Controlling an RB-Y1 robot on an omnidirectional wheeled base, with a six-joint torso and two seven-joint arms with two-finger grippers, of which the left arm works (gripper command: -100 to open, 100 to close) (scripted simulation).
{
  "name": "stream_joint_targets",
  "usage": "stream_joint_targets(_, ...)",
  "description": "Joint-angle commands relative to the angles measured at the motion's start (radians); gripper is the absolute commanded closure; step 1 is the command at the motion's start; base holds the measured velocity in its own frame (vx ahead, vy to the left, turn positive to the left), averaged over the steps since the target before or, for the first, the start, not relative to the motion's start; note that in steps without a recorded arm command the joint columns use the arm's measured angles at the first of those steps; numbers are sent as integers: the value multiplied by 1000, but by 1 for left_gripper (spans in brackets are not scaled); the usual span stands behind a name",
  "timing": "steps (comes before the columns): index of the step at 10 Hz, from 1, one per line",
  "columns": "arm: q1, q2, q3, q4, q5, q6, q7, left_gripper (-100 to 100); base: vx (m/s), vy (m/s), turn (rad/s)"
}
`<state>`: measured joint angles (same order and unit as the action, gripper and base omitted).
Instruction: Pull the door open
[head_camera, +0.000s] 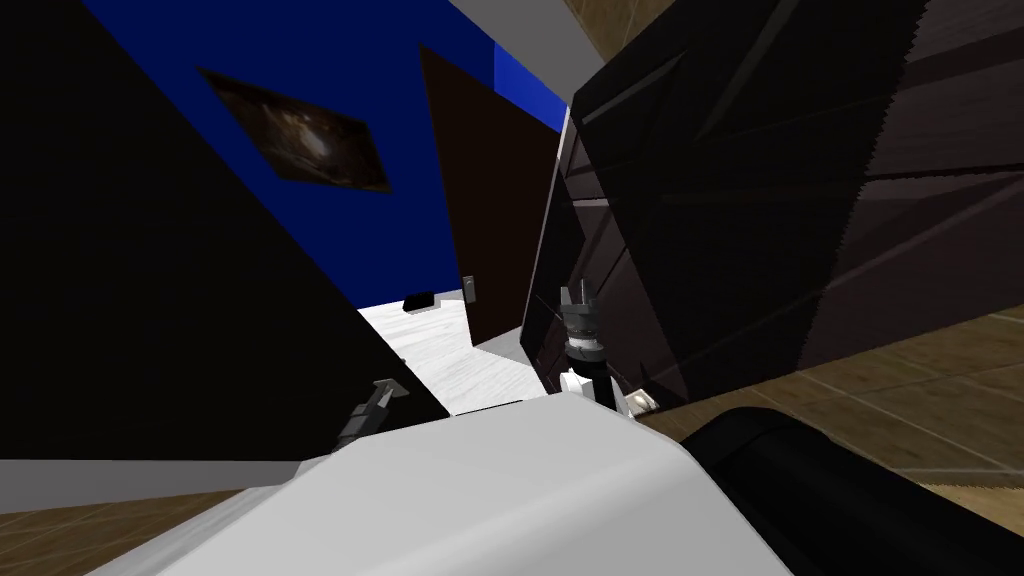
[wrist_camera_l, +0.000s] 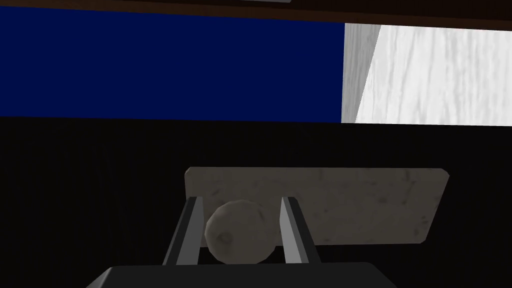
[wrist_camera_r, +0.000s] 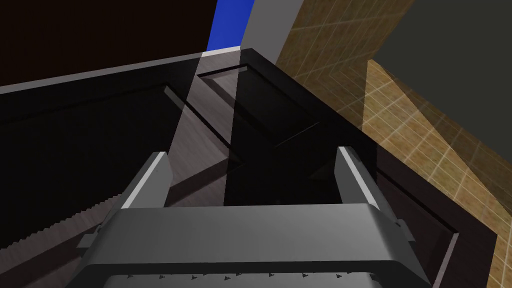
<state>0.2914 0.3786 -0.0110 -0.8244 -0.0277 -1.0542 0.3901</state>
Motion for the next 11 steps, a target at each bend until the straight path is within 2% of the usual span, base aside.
stream_joint_targets(1, 29, 18, -3, -10, -4, -25, 14, 100, -219, 38, -120)
stream_joint_targets(2, 36, 24, -6, -9, -6, -37, 20, 100, -225, 4, -88)
stream_joint_targets(3, 27, 18, -6, -6, -6, -28, 14, 100, -103, -2, 2)
stream_joint_targets(11, 38, 60, -25, 62, -23, -131, 50, 100, -227, 77, -170)
